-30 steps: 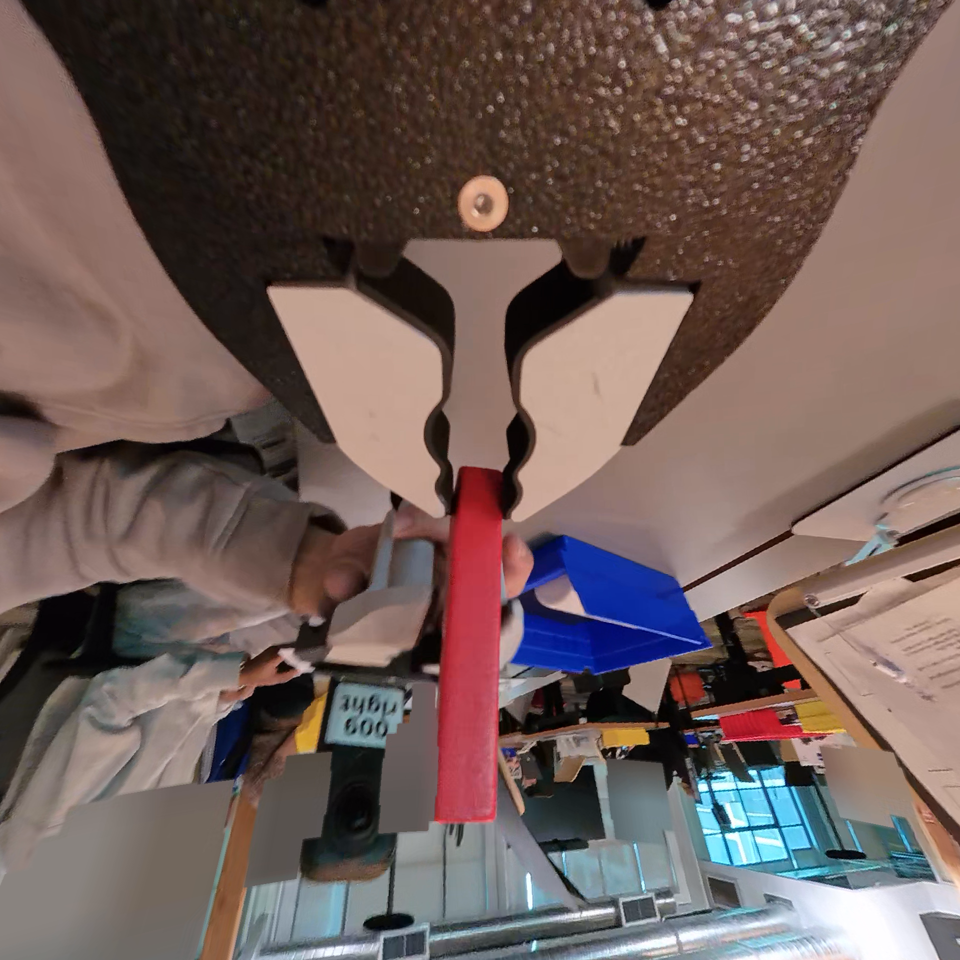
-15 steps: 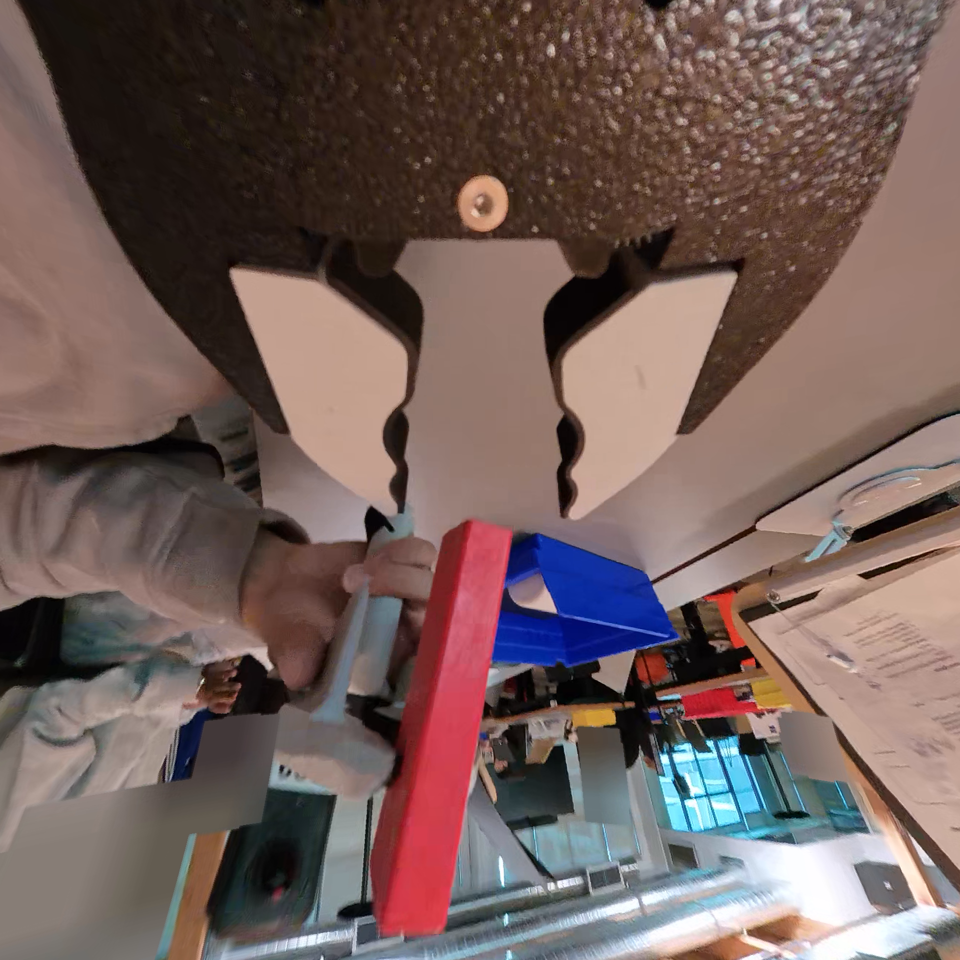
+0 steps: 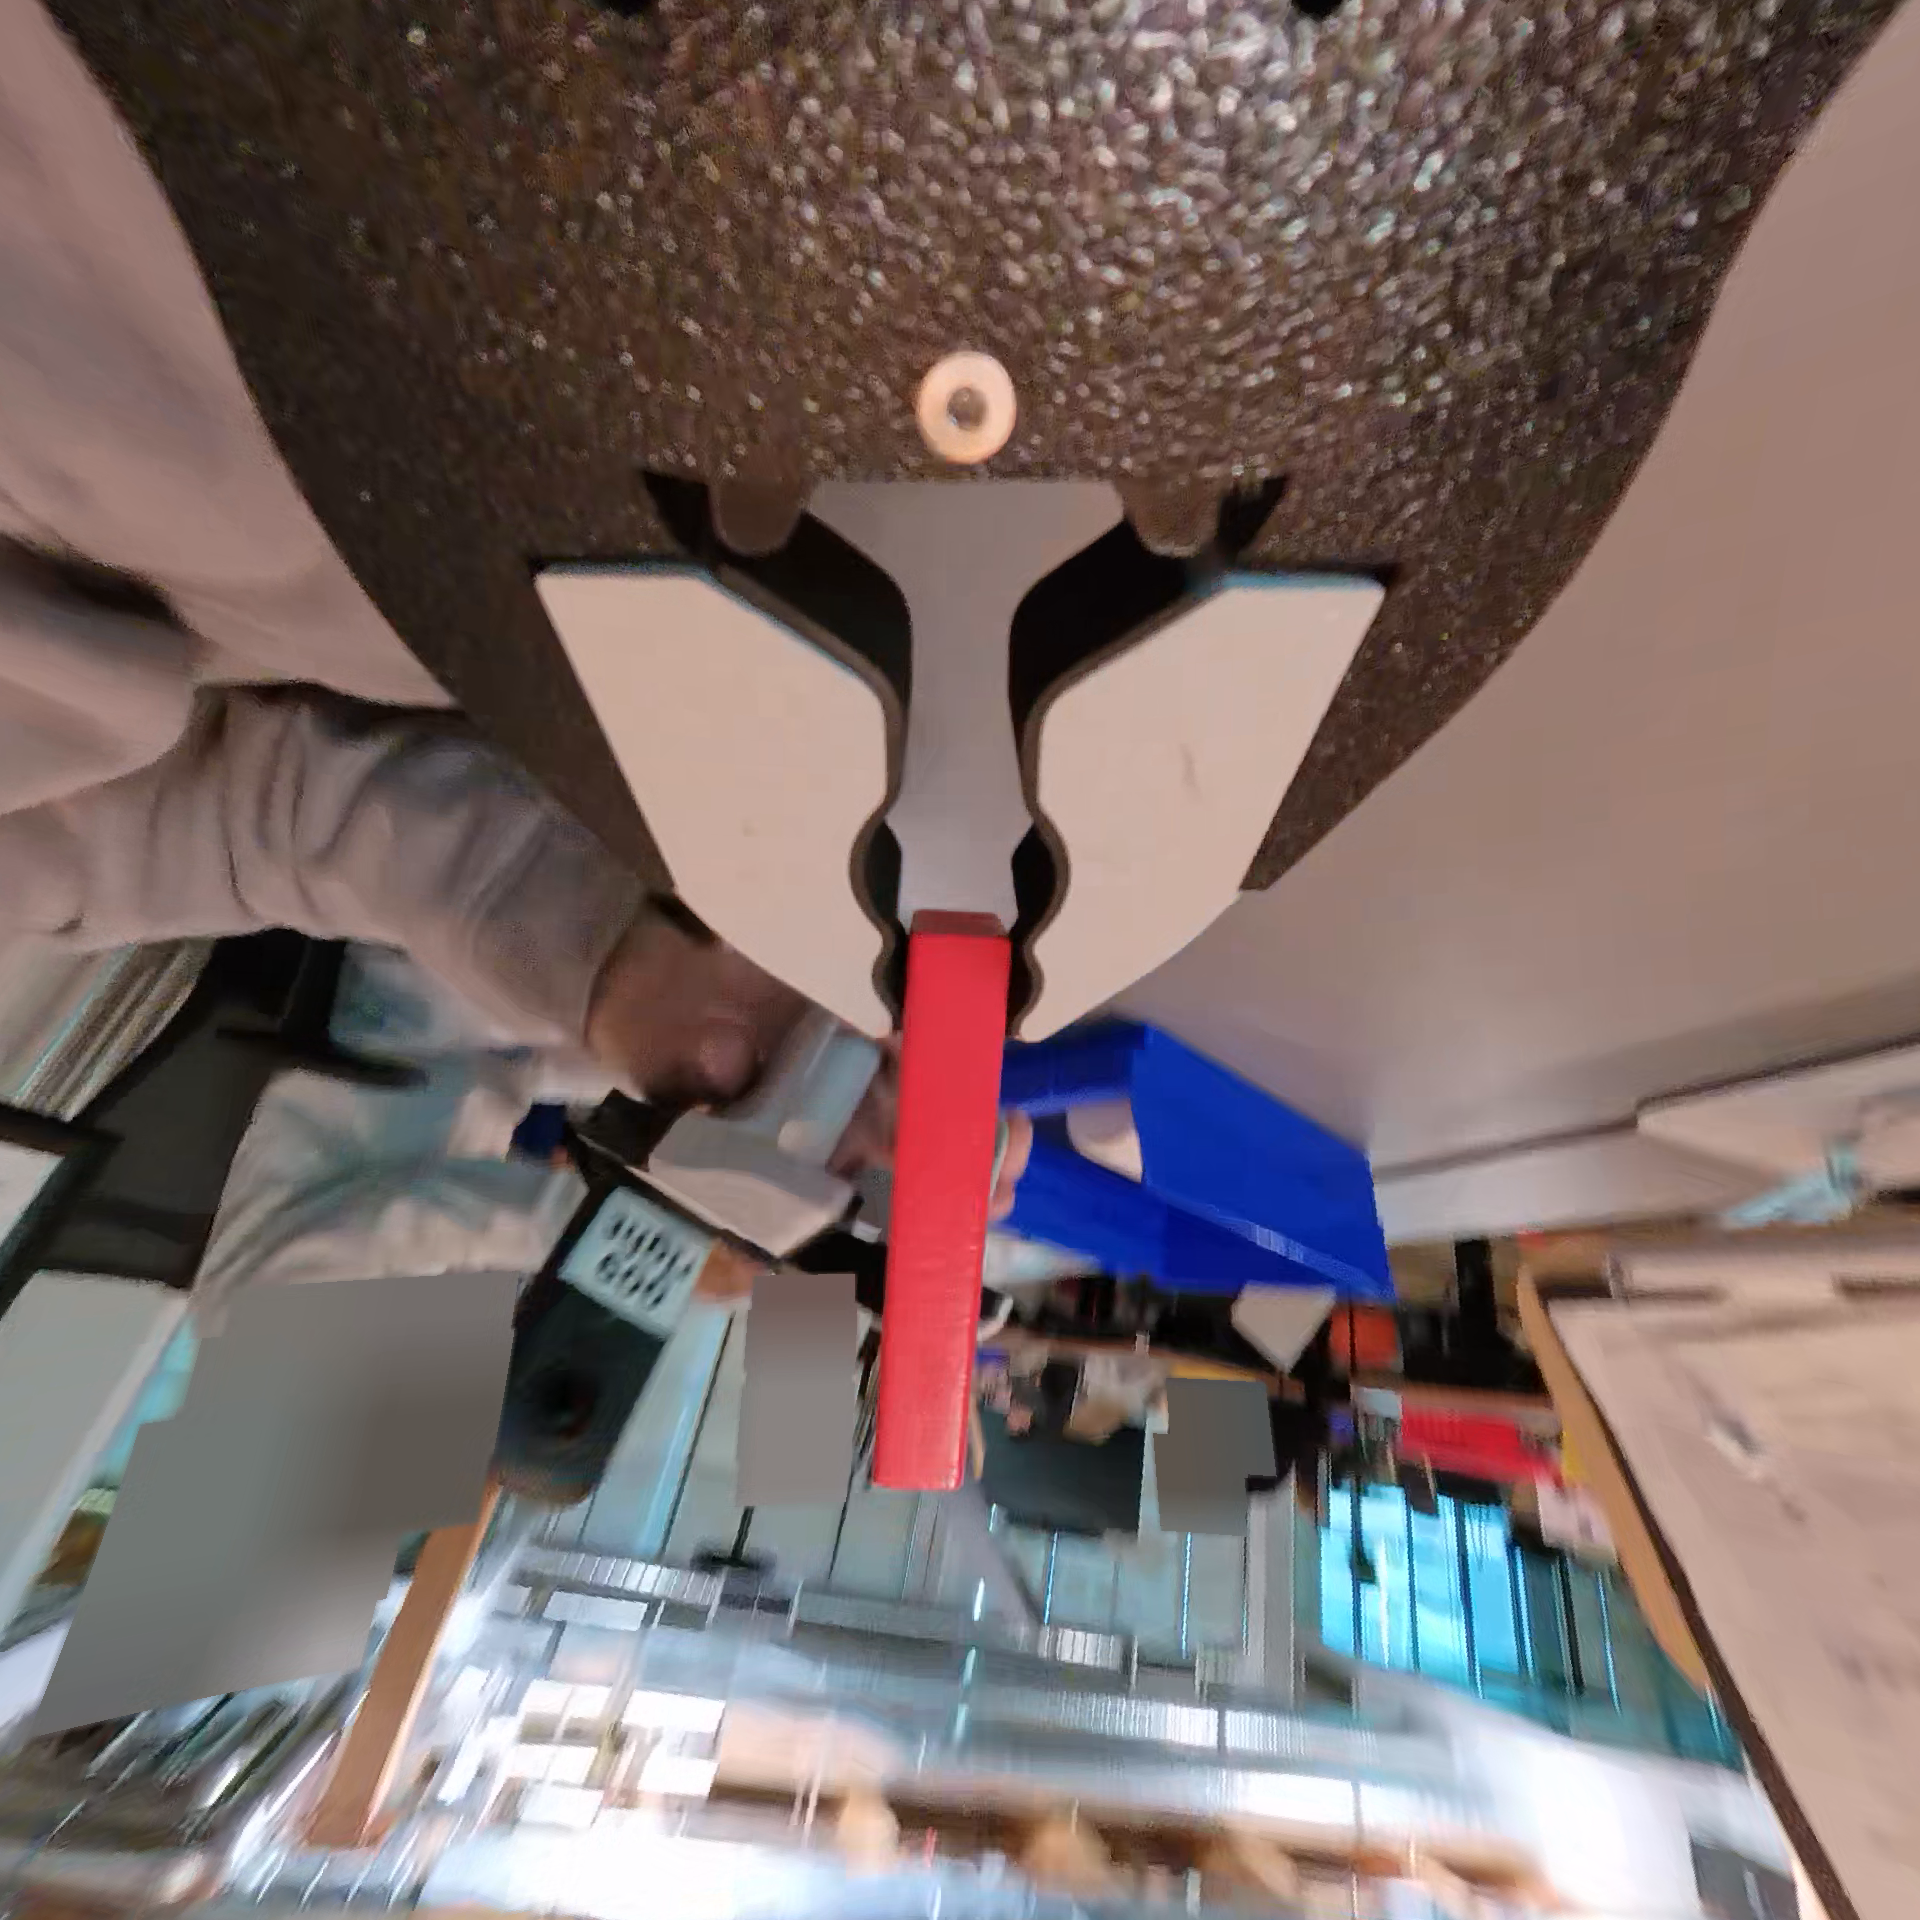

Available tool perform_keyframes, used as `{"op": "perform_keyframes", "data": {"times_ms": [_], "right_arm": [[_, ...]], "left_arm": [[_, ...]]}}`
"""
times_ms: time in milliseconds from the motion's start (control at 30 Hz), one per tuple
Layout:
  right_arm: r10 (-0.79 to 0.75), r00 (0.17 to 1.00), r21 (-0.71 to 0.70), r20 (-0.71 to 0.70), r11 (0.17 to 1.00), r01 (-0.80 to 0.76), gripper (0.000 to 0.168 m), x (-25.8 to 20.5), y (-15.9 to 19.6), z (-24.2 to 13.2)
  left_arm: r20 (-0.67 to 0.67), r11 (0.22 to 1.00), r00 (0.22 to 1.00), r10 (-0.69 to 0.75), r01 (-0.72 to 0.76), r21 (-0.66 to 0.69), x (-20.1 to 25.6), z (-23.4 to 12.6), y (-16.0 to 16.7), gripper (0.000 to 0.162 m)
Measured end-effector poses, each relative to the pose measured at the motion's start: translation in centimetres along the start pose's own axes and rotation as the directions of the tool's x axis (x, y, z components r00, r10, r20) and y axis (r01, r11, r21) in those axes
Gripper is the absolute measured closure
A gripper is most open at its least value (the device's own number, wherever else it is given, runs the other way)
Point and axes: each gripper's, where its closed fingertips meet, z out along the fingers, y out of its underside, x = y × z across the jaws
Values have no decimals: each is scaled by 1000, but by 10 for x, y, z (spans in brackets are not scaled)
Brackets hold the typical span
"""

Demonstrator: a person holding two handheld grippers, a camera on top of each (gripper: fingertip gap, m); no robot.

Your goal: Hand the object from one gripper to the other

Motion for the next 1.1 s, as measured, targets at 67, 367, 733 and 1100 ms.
{"op": "perform_keyframes", "data": {"times_ms": [67,367,733,1100], "right_arm": [[-298,954,-183,27,937,298,117,-1,21,-4],[-872,467,-419,146,373,828,104,3,49,-1],[-942,327,-440,80,261,859,132,11,40,-2],[-757,653,-422,36,581,696,134,8,46,1]], "left_arm": [[12,987,999,-33,35,-160,-2,-6,11,145],[77,866,995,61,-14,-499,-6,-29,41,146],[103,898,985,137,-80,-433,-4,-24,23,146],[95,945,950,299,-281,-168,6,-22,-21,129]]}}
